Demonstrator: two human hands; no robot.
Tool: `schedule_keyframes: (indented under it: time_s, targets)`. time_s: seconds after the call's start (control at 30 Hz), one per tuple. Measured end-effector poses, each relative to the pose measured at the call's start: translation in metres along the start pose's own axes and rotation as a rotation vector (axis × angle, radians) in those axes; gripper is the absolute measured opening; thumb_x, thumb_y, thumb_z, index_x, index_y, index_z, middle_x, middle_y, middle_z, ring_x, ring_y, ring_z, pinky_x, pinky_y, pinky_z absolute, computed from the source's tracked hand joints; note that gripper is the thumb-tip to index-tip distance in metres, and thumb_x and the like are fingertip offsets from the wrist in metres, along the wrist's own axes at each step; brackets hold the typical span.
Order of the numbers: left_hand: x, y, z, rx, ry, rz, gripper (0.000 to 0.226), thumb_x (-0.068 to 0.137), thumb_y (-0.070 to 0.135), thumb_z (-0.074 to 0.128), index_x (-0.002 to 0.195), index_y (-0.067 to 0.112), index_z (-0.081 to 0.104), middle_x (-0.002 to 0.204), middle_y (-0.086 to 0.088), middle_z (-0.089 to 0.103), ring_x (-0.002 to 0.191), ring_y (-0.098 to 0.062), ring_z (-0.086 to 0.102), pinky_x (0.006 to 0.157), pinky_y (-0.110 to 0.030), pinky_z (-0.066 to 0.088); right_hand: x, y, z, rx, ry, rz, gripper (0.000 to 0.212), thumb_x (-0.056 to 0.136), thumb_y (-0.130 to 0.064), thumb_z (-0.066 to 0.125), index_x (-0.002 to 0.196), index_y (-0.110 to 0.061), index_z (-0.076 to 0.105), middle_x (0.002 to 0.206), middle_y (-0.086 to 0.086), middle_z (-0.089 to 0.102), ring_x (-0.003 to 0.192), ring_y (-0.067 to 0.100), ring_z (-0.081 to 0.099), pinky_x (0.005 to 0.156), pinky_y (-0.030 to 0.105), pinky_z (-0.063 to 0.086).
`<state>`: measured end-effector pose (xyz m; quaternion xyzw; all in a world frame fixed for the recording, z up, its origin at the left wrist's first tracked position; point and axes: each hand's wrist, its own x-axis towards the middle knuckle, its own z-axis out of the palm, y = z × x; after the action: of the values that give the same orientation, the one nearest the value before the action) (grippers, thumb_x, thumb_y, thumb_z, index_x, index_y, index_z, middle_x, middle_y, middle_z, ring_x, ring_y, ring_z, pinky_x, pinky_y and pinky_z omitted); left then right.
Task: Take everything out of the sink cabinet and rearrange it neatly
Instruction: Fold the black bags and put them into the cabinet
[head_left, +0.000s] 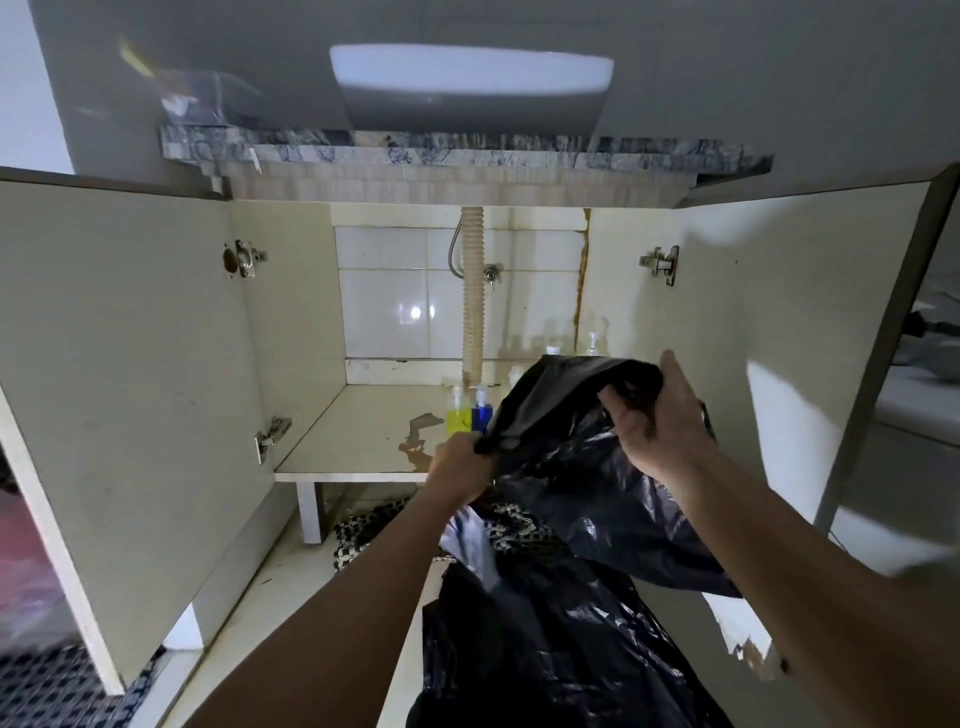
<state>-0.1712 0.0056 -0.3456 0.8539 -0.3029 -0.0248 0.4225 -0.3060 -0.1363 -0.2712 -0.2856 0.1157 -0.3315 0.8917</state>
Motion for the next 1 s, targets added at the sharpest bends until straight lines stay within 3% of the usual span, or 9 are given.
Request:
schedule_keyframes:
  time_s: [0.1, 0.27, 0.37, 0.47, 0.53, 0.6, 0.67, 0.83, 1.0]
  targets:
    - [0.005, 0.006, -0.027, 0.028, 0.144, 0.015, 0.022, 0.087, 0.009, 0.052, 0.092, 0.019, 0.071, 0.08, -0.008, 0.067, 0.076, -0.029, 0.066, 0.069, -0.033, 0.056, -0.001, -0.009, -0.004, -0.024, -0.095, -0.075, 0.061, 0.094, -0.053, 0.042, 0.121, 0.0, 0.052, 0.115, 0.011, 0.061, 0.103, 0.022, 0.063, 0.08, 0.032, 0.059]
    - [0.001, 0.019, -0.077, 0.213, 0.36, 0.1, 0.014, 0.091, 0.014, 0.052, 0.09, 0.014, 0.066, 0.077, -0.004, 0.062, 0.073, -0.025, 0.061, 0.062, -0.031, 0.046, -0.024, -0.011, 0.016, -0.162, -0.257, -0.151, 0.03, 0.096, -0.024, 0.046, 0.076, -0.016, 0.066, 0.084, 0.0, 0.064, 0.087, 0.016, 0.062, 0.074, 0.027, 0.055]
    - [-0.006, 0.02, -0.098, 0.284, 0.446, 0.121, 0.015, 0.09, 0.018, 0.053, 0.093, 0.013, 0.066, 0.084, -0.011, 0.065, 0.079, -0.032, 0.062, 0.068, -0.036, 0.051, -0.033, -0.011, 0.038, -0.454, -0.178, -0.311, 0.017, 0.098, -0.016, 0.044, 0.101, -0.015, 0.06, 0.098, -0.004, 0.062, 0.108, 0.018, 0.059, 0.093, 0.03, 0.046]
    - [-0.009, 0.024, -0.103, 0.34, 0.456, 0.116, 0.017, 0.09, 0.02, 0.052, 0.095, 0.014, 0.067, 0.089, -0.012, 0.066, 0.084, -0.036, 0.062, 0.07, -0.037, 0.049, -0.043, -0.002, 0.049, -0.958, -0.143, -0.583, 0.03, 0.097, -0.024, 0.048, 0.123, -0.01, 0.053, 0.113, 0.0, 0.055, 0.097, 0.004, 0.062, 0.078, 0.009, 0.048]
    - [-0.01, 0.027, -0.101, 0.386, 0.426, 0.11, 0.016, 0.089, 0.017, 0.052, 0.093, 0.016, 0.067, 0.084, -0.008, 0.064, 0.077, -0.032, 0.06, 0.066, -0.034, 0.046, -0.052, 0.015, 0.051, -1.196, -0.253, -0.728, 0.04, 0.092, -0.032, 0.056, 0.126, -0.011, 0.05, 0.127, 0.004, 0.051, 0.108, 0.006, 0.058, 0.094, 0.024, 0.05]
    - [-0.011, 0.029, -0.097, 0.434, 0.383, 0.096, 0.017, 0.088, 0.013, 0.052, 0.093, 0.018, 0.068, 0.078, -0.002, 0.059, 0.07, -0.025, 0.052, 0.064, -0.031, 0.041, -0.056, 0.035, 0.05, -1.543, -0.344, -0.91, 0.05, 0.086, -0.037, 0.062, 0.13, -0.017, 0.048, 0.147, 0.004, 0.036, 0.134, 0.016, 0.036, 0.114, 0.036, 0.023]
    - [-0.011, 0.032, -0.094, 0.462, 0.338, 0.096, 0.017, 0.09, 0.014, 0.052, 0.092, 0.019, 0.069, 0.078, 0.0, 0.057, 0.068, -0.022, 0.049, 0.062, -0.03, 0.04, -0.058, 0.055, 0.046, -1.833, -0.425, -1.0, 0.062, 0.086, -0.036, 0.062, 0.139, -0.017, 0.038, 0.156, 0.002, 0.021, 0.142, 0.02, 0.018, 0.115, 0.035, 0.006]
    - [-0.01, 0.03, -0.091, 0.469, 0.27, 0.136, 0.018, 0.094, 0.02, 0.05, 0.095, 0.017, 0.069, 0.089, -0.005, 0.066, 0.071, -0.021, 0.051, 0.063, -0.029, 0.041, -0.045, 0.101, 0.014, -2.129, -0.47, -0.825, 0.074, 0.086, -0.031, 0.063, 0.143, -0.004, 0.024, 0.143, 0.012, 0.036, 0.134, 0.025, 0.035, 0.118, 0.037, 0.021]
    - [-0.013, 0.023, -0.084, 0.516, 0.091, 0.247, 0.018, 0.088, 0.009, 0.047, 0.091, 0.014, 0.065, 0.09, -0.009, 0.066, 0.079, -0.027, 0.06, 0.069, -0.034, 0.049, -0.017, 0.108, -0.014, -2.093, -0.257, -0.525, 0.025, 0.094, -0.023, 0.046, 0.116, -0.01, 0.045, 0.101, 0.001, 0.058, 0.1, 0.021, 0.058, 0.103, 0.041, 0.039]
